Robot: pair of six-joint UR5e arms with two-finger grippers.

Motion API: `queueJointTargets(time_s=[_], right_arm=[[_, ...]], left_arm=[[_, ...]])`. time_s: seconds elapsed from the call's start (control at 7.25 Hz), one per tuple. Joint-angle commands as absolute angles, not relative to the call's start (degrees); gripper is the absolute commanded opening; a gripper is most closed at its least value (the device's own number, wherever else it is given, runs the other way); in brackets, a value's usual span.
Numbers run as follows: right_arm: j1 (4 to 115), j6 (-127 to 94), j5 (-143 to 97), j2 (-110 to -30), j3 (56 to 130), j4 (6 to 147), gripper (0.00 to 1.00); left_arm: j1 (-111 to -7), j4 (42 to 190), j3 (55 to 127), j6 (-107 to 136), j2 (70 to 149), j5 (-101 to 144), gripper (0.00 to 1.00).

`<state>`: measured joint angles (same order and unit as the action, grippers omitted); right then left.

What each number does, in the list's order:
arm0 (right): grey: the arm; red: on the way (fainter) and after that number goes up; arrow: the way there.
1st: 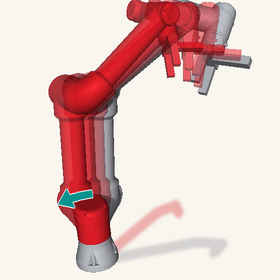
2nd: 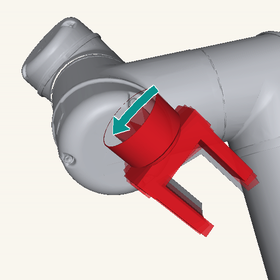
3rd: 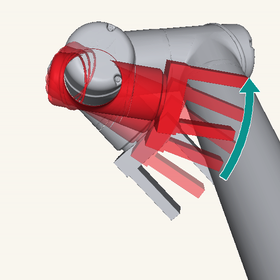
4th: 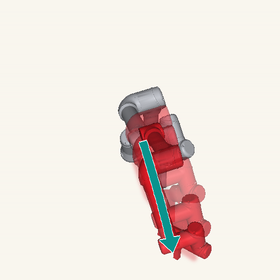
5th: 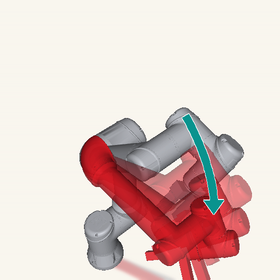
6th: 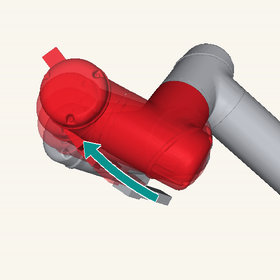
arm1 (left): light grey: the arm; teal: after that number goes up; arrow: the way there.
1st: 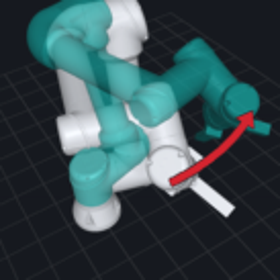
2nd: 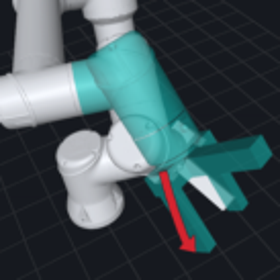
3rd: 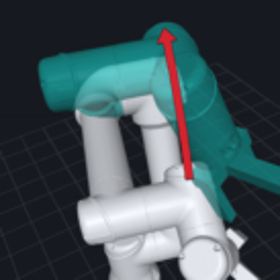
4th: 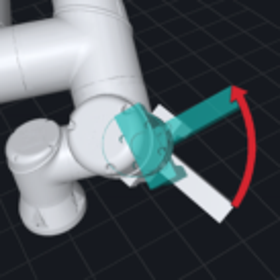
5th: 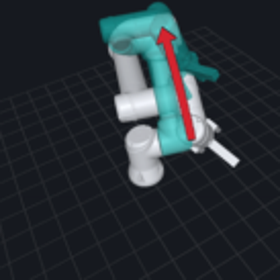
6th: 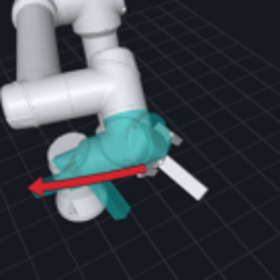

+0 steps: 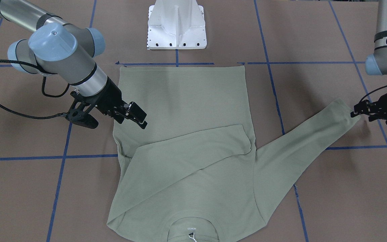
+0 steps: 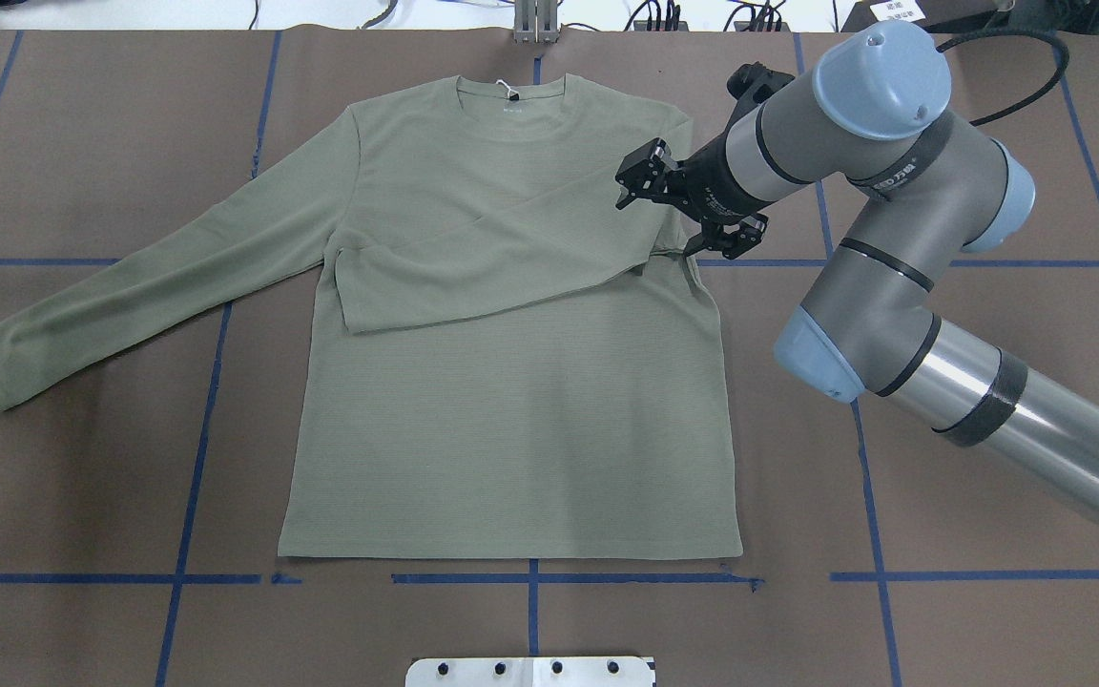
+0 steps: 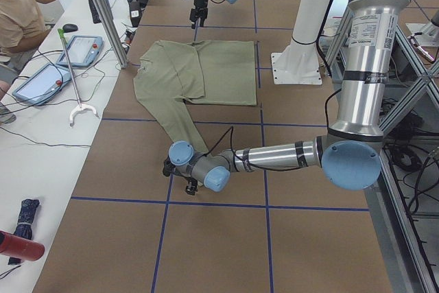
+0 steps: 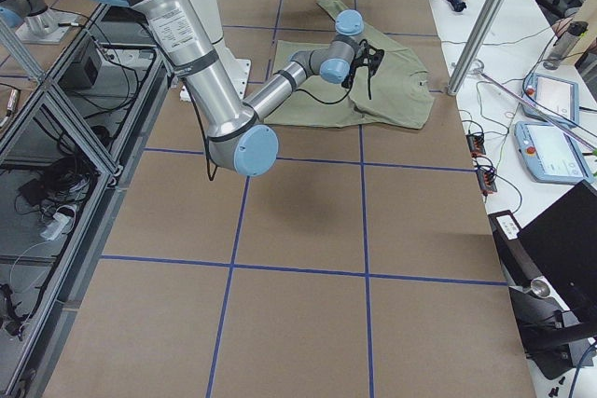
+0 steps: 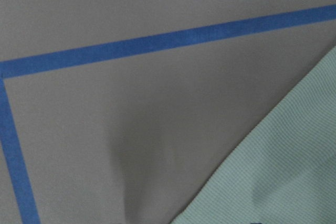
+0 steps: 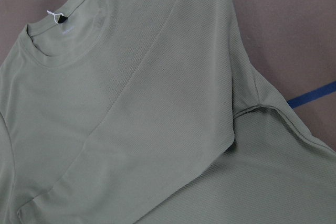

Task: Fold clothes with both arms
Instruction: 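Release the sleeve and lift the right gripper while the left gripper grasps the other cuff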

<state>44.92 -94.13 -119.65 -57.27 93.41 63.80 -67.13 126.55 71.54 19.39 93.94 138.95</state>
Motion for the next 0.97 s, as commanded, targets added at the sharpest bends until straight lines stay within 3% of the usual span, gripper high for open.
queueJointTargets(time_s=[0.0, 0.14, 0.41, 0.55, 0.69, 0.83], right_arm=[[44.8, -94.1, -119.6, -57.2, 93.4, 63.8, 0.99], [44.8, -94.1, -119.6, -57.1, 93.4, 63.8, 0.99], [44.8, -94.1, -119.6, -57.0, 93.5, 63.8, 0.99], [44.8, -94.1, -119.9, -57.0, 94.0, 63.8, 0.99], [44.8, -94.1, -120.0, -57.0, 94.1, 63.9, 0.99], [44.9, -94.1, -120.0, -57.1, 94.1, 63.8, 0.99]], left_arm=[[-66.6, 126.7, 71.5, 19.5, 93.9, 138.8, 0.79], [-66.5, 126.6, 71.4, 19.5, 94.0, 138.8, 0.77], [-66.5, 126.5, 71.5, 19.7, 94.0, 138.8, 0.23], [-66.5, 126.4, 71.5, 19.8, 94.0, 138.9, 0.17], [-66.5, 126.4, 72.0, 19.9, 94.0, 139.4, 0.0], [-66.5, 126.3, 72.1, 19.9, 94.0, 139.7, 0.0]])
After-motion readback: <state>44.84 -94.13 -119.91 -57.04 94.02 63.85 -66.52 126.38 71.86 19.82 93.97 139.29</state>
